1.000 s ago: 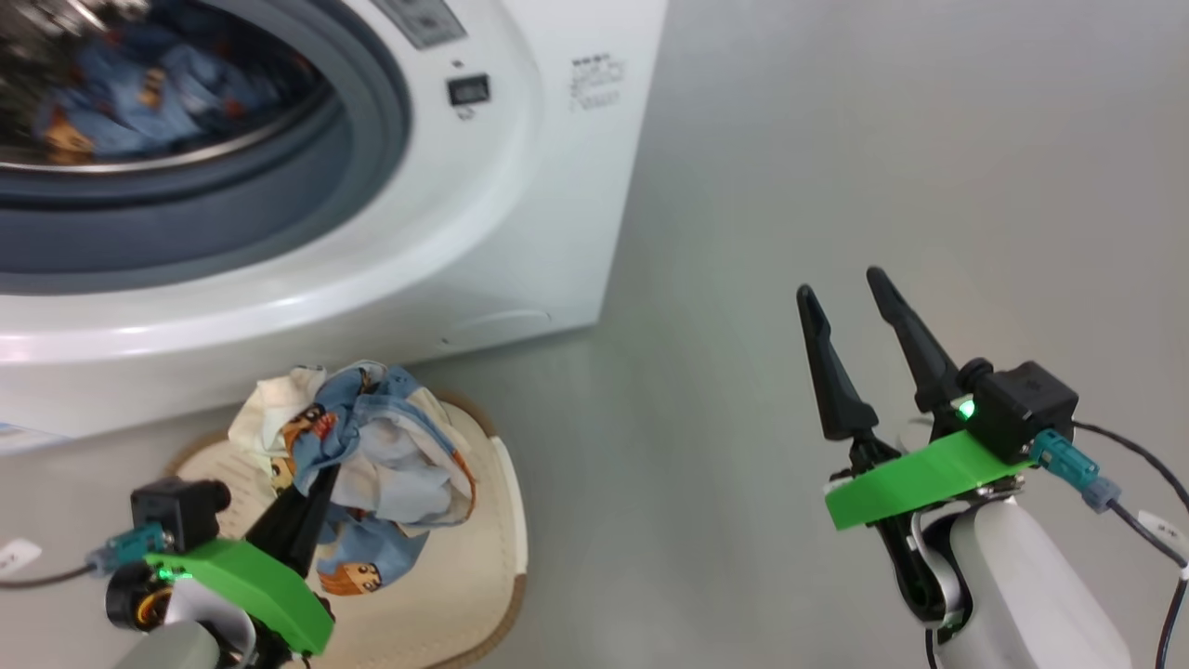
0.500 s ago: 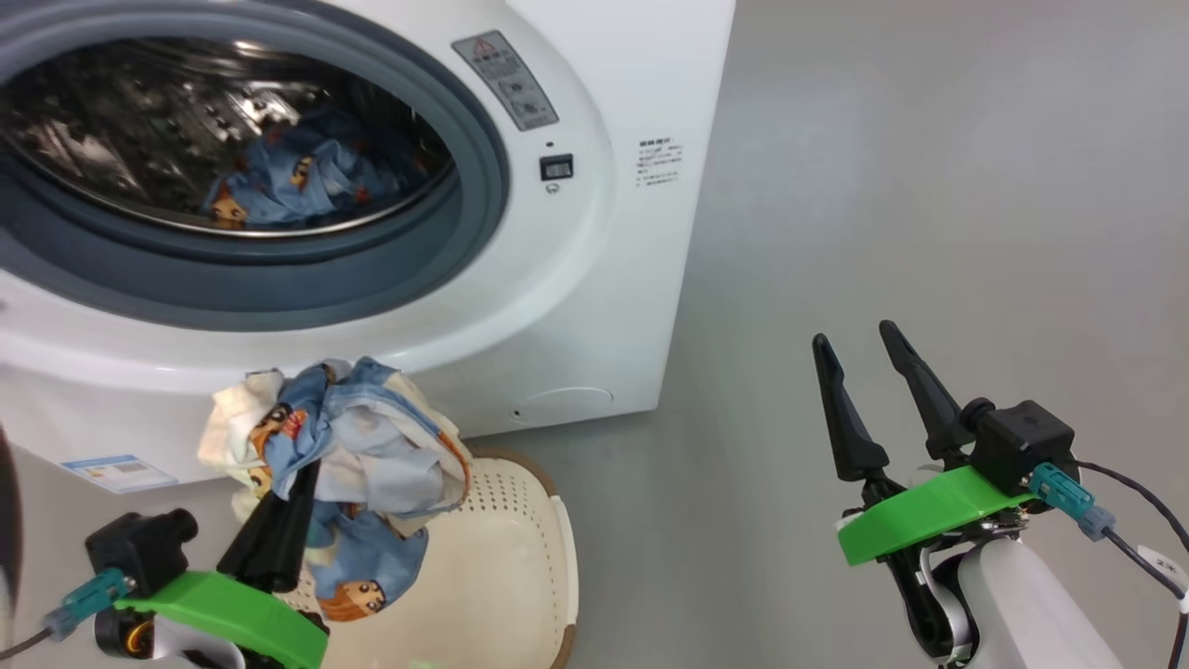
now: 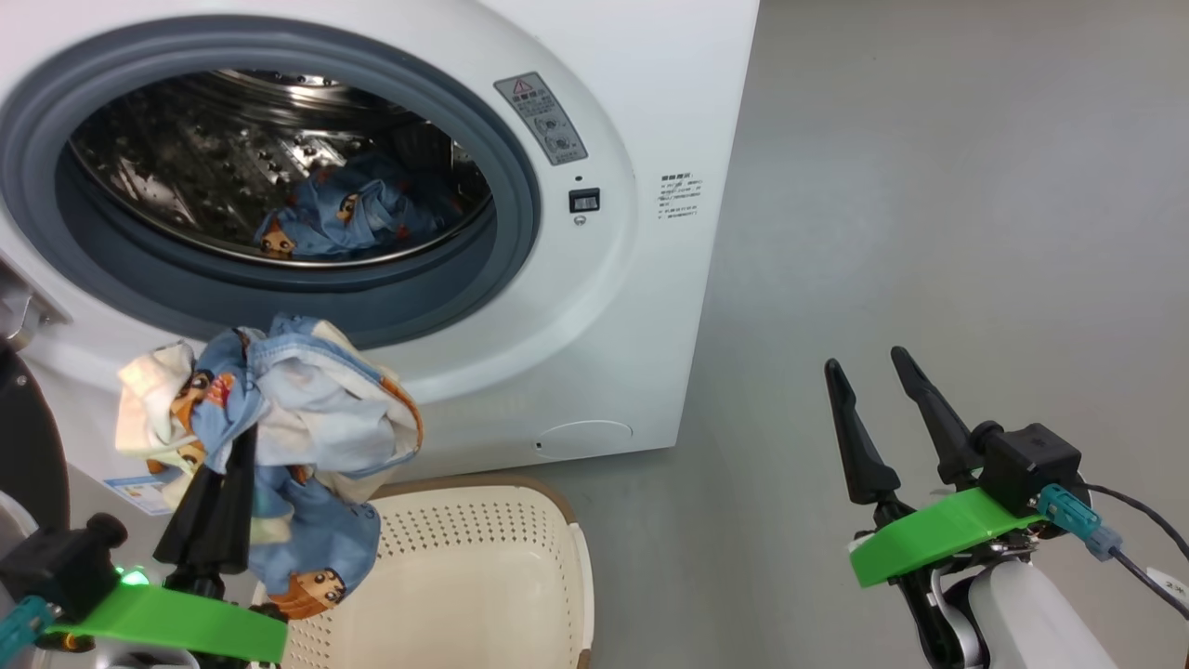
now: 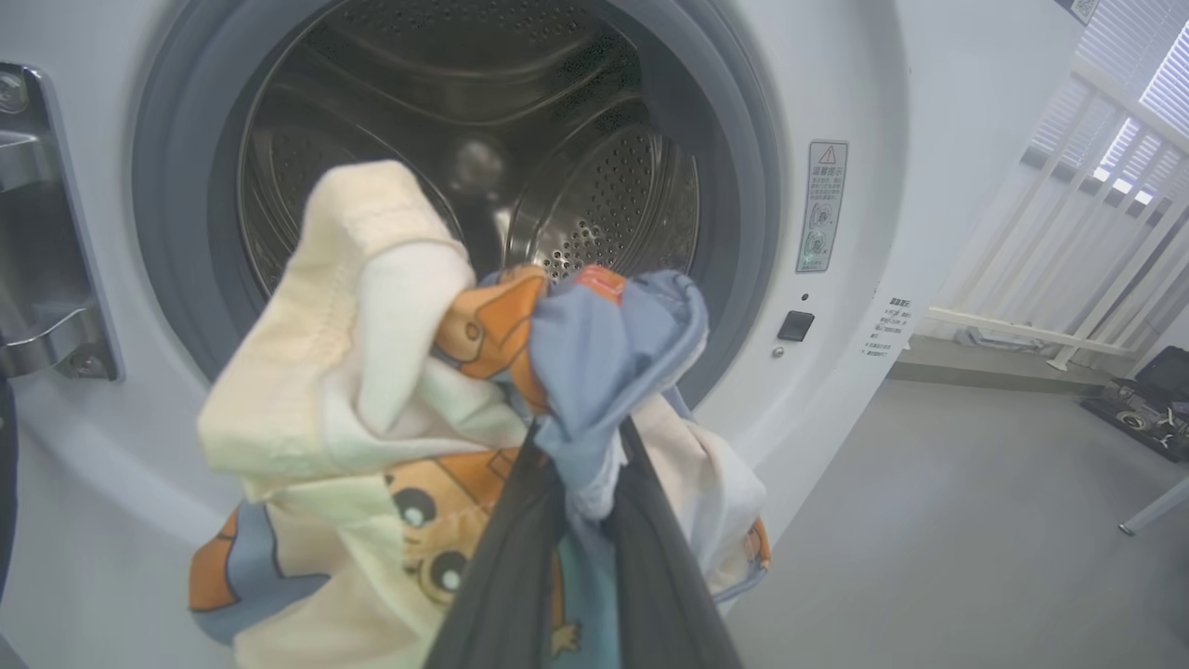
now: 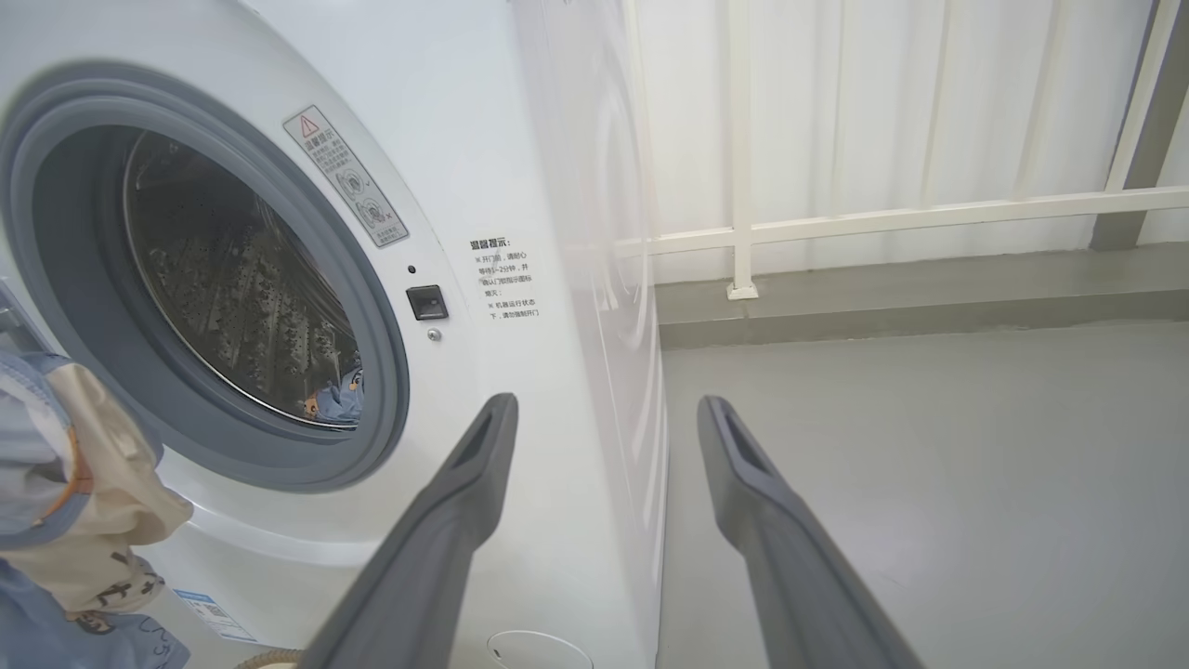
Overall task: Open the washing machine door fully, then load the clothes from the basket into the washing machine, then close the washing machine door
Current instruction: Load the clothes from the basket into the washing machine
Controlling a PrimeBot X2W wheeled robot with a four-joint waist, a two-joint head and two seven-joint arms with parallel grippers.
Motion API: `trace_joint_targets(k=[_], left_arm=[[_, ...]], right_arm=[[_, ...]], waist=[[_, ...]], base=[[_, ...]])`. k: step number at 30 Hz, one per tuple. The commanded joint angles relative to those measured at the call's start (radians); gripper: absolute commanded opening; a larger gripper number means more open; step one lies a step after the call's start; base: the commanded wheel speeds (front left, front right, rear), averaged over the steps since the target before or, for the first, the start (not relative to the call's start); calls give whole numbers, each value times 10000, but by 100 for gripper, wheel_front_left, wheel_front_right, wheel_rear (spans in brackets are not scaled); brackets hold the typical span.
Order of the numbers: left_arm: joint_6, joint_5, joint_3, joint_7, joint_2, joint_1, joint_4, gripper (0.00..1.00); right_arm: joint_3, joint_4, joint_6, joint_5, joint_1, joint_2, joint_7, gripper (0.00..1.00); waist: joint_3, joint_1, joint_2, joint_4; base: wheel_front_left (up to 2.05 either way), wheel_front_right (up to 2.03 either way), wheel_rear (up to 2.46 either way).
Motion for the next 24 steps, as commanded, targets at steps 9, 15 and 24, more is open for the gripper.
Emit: trace_joint_targets(k=[9,15,24], left_arm=[[-19,509,851,-91,-37,278,-887,0],[-19,617,996,-91,-143,341,-1074,0],[-19,684,1030,-91,-91,-115,-973,0]], right_arm=[[72,-264,46,110,243,-127,-80,100],[90,-274,46,107,216,-128,-80,100],[157,-275,46,53,176,-104,-80,100]], waist=[[-131,0,0,-45],[-76,0,0,-69],[69,0,0,-122]], base=[[0,0,0],[0,0,0],[0,0,0]])
